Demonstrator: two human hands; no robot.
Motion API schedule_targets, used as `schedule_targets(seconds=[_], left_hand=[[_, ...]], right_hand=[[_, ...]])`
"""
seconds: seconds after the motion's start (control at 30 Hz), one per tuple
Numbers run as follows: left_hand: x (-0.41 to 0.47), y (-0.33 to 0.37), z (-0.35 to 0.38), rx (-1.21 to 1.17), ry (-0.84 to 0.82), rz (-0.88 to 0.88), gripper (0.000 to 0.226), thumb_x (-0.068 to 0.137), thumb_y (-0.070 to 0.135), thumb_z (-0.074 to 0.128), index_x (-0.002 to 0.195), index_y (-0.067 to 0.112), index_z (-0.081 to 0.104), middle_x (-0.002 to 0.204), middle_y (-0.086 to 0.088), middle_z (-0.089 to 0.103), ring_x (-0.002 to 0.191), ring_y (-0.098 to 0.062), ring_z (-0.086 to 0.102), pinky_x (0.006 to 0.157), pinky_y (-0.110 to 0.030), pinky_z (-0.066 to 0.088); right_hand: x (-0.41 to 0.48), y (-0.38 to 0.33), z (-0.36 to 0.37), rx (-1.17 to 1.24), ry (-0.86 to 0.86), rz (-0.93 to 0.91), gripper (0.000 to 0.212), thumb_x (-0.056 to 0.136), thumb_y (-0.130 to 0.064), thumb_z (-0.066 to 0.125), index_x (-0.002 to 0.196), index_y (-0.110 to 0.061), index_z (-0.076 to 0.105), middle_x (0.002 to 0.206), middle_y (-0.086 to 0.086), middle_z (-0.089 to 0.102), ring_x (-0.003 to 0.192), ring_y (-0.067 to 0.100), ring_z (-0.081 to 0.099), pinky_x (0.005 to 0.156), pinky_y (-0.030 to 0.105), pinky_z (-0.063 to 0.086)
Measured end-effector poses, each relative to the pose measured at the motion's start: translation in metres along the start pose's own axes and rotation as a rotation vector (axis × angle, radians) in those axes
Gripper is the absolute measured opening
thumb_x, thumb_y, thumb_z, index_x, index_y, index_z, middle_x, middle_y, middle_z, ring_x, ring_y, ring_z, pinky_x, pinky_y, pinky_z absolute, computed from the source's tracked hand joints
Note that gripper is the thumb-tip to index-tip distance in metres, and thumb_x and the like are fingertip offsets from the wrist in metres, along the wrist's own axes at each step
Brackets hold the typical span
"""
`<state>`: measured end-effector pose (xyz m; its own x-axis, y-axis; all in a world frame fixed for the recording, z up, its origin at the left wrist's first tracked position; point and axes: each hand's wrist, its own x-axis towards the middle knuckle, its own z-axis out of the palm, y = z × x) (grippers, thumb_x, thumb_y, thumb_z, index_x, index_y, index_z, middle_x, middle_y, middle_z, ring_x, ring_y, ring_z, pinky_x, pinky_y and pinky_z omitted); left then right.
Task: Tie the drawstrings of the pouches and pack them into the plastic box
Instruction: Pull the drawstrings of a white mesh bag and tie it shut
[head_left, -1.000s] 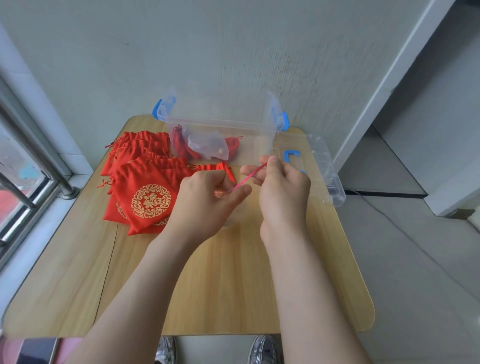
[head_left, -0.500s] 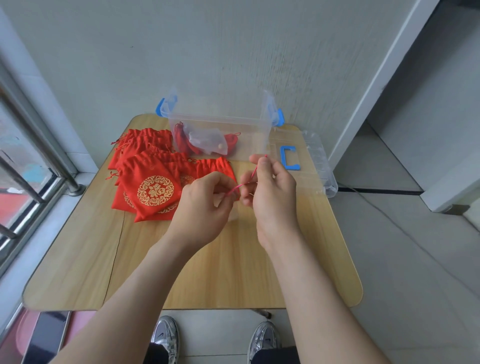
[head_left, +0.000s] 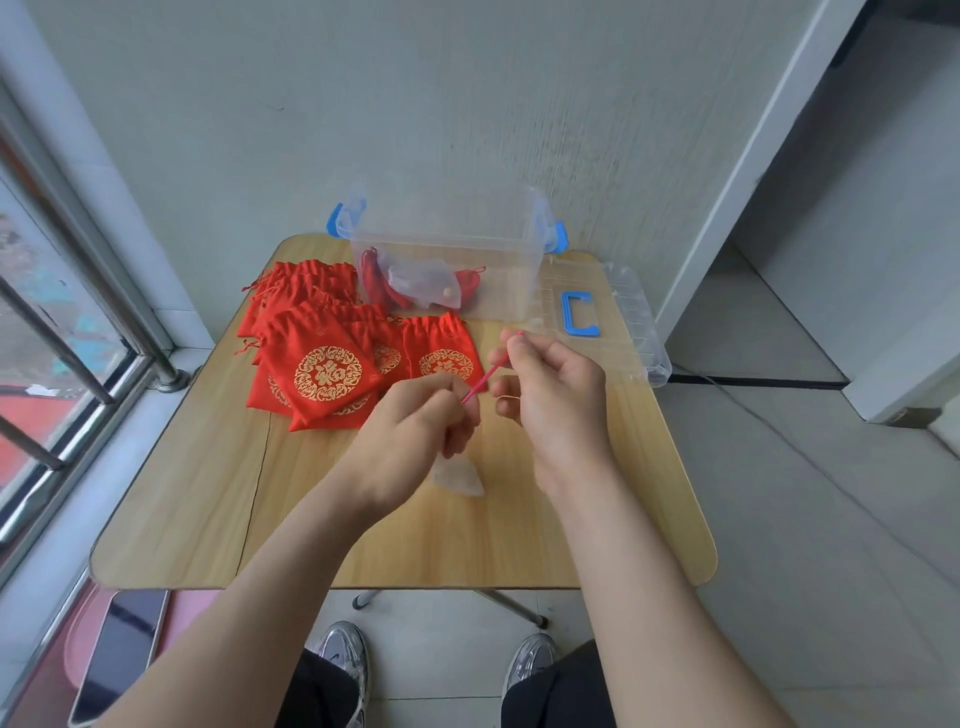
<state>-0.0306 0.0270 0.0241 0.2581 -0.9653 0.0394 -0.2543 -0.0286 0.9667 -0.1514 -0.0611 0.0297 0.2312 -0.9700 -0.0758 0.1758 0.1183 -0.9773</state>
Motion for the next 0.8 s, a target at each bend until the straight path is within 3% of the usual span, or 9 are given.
schedule_targets(seconds=[0.1,0.2,0.4,0.53,0.63,0.7,0.8], left_hand=[[-0.003,0.001,-0.003,-0.058,0.093,-0.100,0.037,0.107,0.016,0.042,0.082,0.001,0.065,0.065,-0.004,0.054,0.065,-0.017,0.048,0.068,-0.032,0.038],[-0.002,0.000,-0.002,-0.021,0.123,-0.184,0.033,0.105,0.021,0.048,0.086,0.003,0.068,0.061,-0.001,0.055,0.061,-0.013,0.049,0.065,-0.029,0.038],[-0.004,0.001,0.000,-0.147,0.150,-0.250,0.030,0.101,0.021,0.054,0.075,0.012,0.064,0.067,-0.004,0.061,0.068,-0.019,0.056,0.076,-0.036,0.046],[0.002,-0.006,-0.008,-0.471,0.225,-0.330,0.028,0.098,0.022,0.058,0.072,0.016,0.066,0.077,-0.005,0.061,0.070,-0.018,0.063,0.088,-0.042,0.049],[0.005,-0.006,-0.010,-0.734,0.248,-0.408,0.018,0.101,0.015,0.057,0.084,0.013,0.062,0.076,-0.002,0.060,0.069,-0.017,0.063,0.080,-0.034,0.052],[0.005,-0.008,-0.011,-0.776,0.237,-0.404,0.016,0.101,0.014,0.057,0.086,0.013,0.064,0.078,-0.002,0.061,0.071,-0.016,0.062,0.079,-0.033,0.052],[0.003,-0.015,-0.015,-0.696,0.236,-0.375,0.017,0.101,0.021,0.064,0.096,0.011,0.076,0.099,-0.008,0.071,0.096,-0.025,0.067,0.098,-0.042,0.054]], right_hand=[[-0.006,0.004,0.002,0.038,0.027,-0.012,0.014,0.107,-0.011,0.062,0.107,-0.006,0.075,0.087,0.007,0.075,0.064,0.017,0.062,0.056,0.028,0.053],[-0.008,0.005,0.006,0.149,0.043,-0.011,0.014,0.108,-0.011,0.060,0.109,-0.003,0.072,0.093,0.012,0.077,0.071,0.020,0.072,0.062,0.029,0.059],[-0.005,0.013,0.004,0.211,0.033,0.000,0.015,0.111,-0.011,0.054,0.110,-0.002,0.066,0.092,0.014,0.076,0.074,0.022,0.073,0.071,0.032,0.062],[-0.003,0.018,-0.003,-0.114,0.001,-0.064,0.013,0.108,-0.013,0.059,0.103,-0.013,0.072,0.087,0.005,0.078,0.073,0.016,0.073,0.072,0.034,0.062],[-0.002,0.026,-0.005,-0.414,0.005,-0.082,0.014,0.105,-0.022,0.064,0.094,-0.025,0.072,0.082,-0.002,0.077,0.075,0.013,0.075,0.081,0.039,0.063],[-0.002,0.029,-0.005,-0.565,-0.007,-0.120,0.011,0.104,-0.026,0.066,0.097,-0.023,0.075,0.084,-0.005,0.077,0.081,0.013,0.074,0.079,0.035,0.061],[-0.006,0.028,-0.002,-0.796,-0.055,-0.208,0.012,0.102,-0.026,0.067,0.095,-0.022,0.076,0.085,-0.008,0.074,0.081,0.011,0.070,0.067,0.024,0.053]])
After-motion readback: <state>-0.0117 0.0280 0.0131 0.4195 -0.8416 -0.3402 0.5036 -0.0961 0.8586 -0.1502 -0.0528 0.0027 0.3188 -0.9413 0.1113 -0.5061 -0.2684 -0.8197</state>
